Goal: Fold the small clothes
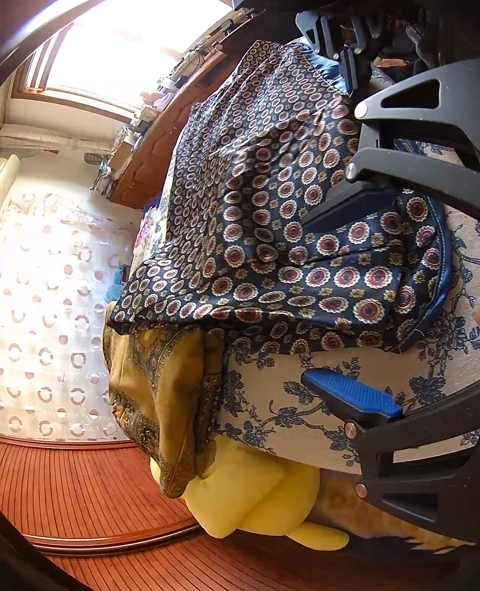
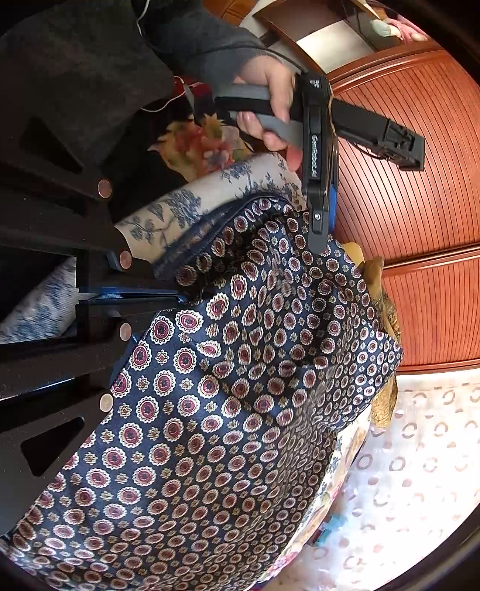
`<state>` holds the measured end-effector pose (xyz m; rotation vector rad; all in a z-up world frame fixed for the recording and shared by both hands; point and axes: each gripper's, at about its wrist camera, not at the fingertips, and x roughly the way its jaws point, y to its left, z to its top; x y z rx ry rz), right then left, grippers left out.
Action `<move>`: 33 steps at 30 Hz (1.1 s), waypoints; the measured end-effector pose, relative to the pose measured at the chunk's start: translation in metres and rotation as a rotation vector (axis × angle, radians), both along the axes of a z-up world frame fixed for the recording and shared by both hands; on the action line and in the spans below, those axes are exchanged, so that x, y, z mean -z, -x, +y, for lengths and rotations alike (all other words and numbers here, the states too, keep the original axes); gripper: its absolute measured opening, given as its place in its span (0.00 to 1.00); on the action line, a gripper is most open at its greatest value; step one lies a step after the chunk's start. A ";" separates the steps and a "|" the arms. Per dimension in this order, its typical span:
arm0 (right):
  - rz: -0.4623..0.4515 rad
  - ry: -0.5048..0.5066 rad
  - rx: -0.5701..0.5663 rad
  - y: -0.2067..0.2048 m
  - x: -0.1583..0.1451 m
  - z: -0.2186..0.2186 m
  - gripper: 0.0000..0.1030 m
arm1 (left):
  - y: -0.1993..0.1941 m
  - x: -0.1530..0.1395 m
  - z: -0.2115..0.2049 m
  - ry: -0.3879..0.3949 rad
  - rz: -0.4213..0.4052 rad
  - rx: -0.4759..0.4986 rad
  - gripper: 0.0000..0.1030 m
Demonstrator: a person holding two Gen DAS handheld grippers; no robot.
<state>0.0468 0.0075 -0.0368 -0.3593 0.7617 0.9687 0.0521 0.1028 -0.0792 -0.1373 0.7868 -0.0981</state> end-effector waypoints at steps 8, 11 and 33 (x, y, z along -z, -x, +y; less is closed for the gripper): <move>-0.031 -0.048 0.078 0.001 -0.012 -0.009 0.22 | -0.015 0.007 0.005 0.022 0.011 -0.028 0.74; -0.048 -0.061 0.115 0.000 -0.016 -0.014 0.30 | -0.018 0.007 0.008 0.049 0.011 -0.021 0.66; -0.085 -0.144 0.383 0.000 -0.041 -0.134 0.48 | -0.020 -0.009 -0.014 0.105 -0.035 0.063 0.04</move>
